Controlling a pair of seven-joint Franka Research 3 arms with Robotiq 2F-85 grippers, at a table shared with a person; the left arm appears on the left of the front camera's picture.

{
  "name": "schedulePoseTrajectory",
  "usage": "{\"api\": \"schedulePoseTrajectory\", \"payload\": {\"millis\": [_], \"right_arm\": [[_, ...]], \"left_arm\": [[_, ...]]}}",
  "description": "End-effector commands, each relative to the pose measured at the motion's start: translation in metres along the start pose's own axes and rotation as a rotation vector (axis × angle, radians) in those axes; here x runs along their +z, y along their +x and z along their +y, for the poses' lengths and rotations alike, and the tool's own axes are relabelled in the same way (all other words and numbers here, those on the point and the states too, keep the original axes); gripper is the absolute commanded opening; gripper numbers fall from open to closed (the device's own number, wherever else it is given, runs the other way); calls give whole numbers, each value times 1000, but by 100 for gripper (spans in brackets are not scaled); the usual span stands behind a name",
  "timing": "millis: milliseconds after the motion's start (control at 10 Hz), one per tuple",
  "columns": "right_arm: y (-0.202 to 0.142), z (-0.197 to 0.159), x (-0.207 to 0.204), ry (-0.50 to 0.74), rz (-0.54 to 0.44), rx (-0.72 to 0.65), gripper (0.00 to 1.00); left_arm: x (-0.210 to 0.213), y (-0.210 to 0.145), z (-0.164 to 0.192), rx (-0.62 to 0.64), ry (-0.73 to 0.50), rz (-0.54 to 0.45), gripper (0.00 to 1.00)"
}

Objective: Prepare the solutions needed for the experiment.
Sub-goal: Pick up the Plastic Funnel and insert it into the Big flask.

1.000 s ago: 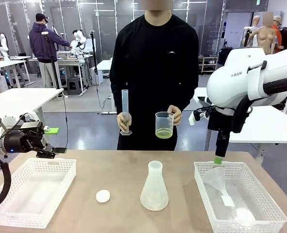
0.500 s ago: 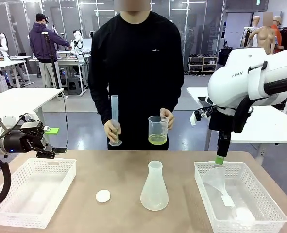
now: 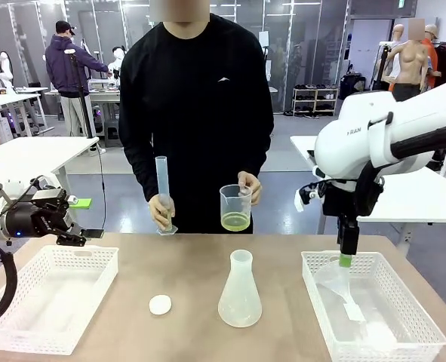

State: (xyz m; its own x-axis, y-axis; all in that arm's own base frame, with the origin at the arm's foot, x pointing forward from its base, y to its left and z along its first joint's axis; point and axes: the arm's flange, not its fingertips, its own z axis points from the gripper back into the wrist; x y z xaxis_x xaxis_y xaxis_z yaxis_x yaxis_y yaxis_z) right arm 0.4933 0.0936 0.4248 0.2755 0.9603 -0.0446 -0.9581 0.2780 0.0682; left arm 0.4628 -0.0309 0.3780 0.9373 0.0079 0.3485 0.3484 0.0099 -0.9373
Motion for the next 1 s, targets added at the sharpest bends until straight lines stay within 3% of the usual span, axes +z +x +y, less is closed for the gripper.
{"api": "schedulePoseTrajectory", "payload": {"millis": [0,900], "right_arm": [[-5,-25,-1,5,94,139,100],[0,-66,-45,68,-9,297,100]], "left_arm": [[0,-1,-3,-2,-4,-5,100],[0,-1,-3,-2,-4,-5,100]]}}
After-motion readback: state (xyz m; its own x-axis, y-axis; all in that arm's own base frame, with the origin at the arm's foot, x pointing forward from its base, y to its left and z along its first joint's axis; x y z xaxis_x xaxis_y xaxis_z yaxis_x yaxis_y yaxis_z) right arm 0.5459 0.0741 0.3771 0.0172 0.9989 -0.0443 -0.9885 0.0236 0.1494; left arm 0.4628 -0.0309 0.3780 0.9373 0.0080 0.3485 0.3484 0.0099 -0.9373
